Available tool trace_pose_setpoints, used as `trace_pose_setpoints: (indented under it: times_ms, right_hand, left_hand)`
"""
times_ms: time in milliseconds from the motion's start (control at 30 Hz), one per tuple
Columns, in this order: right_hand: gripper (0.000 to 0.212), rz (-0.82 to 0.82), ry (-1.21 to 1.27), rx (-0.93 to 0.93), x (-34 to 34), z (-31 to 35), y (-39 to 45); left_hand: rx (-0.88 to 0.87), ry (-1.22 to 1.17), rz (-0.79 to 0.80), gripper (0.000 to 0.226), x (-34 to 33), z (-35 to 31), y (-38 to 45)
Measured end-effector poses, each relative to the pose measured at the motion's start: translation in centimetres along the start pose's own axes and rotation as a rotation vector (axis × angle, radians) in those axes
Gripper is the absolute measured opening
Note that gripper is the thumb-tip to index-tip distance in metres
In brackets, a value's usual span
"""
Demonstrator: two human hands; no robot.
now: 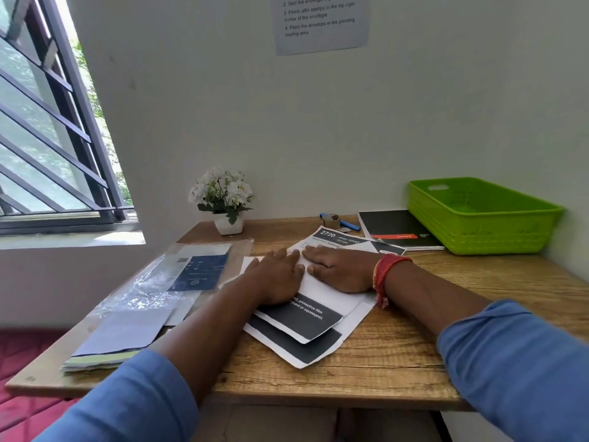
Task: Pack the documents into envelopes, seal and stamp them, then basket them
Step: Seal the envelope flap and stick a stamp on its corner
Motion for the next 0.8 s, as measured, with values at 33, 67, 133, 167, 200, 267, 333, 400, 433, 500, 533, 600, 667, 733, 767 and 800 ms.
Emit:
trace_pose_setpoints:
  times_ms: [33, 67, 133, 167, 200, 267, 333, 400, 433, 500, 533, 600, 667, 733, 767, 800]
  right_hand:
    - [0.062, 0.029, -0.022, -0.02, -0.1, -0.3, 0.0]
    - [0.064, 0.06, -0.046, -0.04, -0.2, -0.6, -0.1]
    - [0.068, 0.109, -0.081, -0.078, -0.2, -1.3, -0.3]
    - [0.069, 0.123, -0.089, -0.101, -0.2, -1.8, -0.4]
    - [0.07, 0.135, -0.097, -0.127, -0.2, -2.3, -0.4]
    - [0.071, 0.153, -0.102, -0.183, -0.3, -3.3, -0.6]
    - [0.072, 0.161, -0.12, -0.228, -0.2, -4.3, -0.8]
    - [0.071, 0.146, -0.135, -0.247, 0.0, -4.6, -1.2]
    - [0.068, 0.126, -0.132, -0.249, 0.0, -4.6, -1.4]
    - [0.053, 0.044, -0.133, -0.236, 0.5, -4.5, -2.0]
    - [0.041, -0.032, -0.151, -0.224, 1.0, -4.6, -2.2]
    - [0.031, -0.212, -0.196, -0.236, 2.5, -5.2, -2.3]
    - [0.031, -0.397, -0.182, -0.29, 4.1, -6.2, -2.1]
    - [0.029, -0.547, -0.161, -0.313, 5.3, -7.0, -1.6]
    - [0.028, -0.588, -0.163, -0.317, 5.5, -7.2, -1.0]
    - [0.027, -0.607, -0.174, -0.319, 5.6, -7.5, -0.3]
  left_hand:
    - [0.017, 0.012, 0.014, 0.06, 0.0, 0.1, 0.0]
    - [0.034, 0.027, 0.026, 0.06, 0.0, 0.3, 0.1]
    - [0.058, 0.049, 0.053, 0.061, -0.1, 0.4, 0.3]
    - [0.065, 0.056, 0.064, 0.061, -0.1, 0.5, 0.4]
    - [0.071, 0.06, 0.074, 0.061, -0.1, 0.6, 0.5]
    - [0.082, 0.068, 0.083, 0.061, -0.2, 0.7, 0.5]
    - [0.083, 0.071, 0.083, 0.061, -0.2, 0.8, 0.5]
    - [0.079, 0.063, 0.086, 0.061, -0.3, 0.8, 0.6]
    - [0.082, 0.059, 0.093, 0.061, -0.2, 0.7, 0.6]
    - [0.099, 0.062, 0.117, 0.062, 0.1, 0.7, 1.0]
    - [0.108, 0.066, 0.126, 0.063, 0.3, 0.6, 1.5]
    - [0.079, 0.081, 0.066, 0.06, 1.2, -0.1, 2.6]
    - [-0.008, 0.092, -0.106, 0.043, 2.5, -1.6, 3.7]
    - [-0.096, 0.057, -0.263, 0.032, 3.5, -2.9, 4.8]
    - [-0.118, 0.023, -0.309, 0.03, 3.8, -3.5, 5.4]
    - [-0.126, -0.015, -0.338, 0.03, 4.0, -3.8, 6.2]
Point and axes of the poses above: each hand's wrist, its own y-axis towards the middle knuckle, its own x-axis out of the back of the hand, z = x × y, the point moved 6 cm from there along y, towards the middle knuckle, and after that the axes turned 11 degrees about -y, right-handed, at the moved point
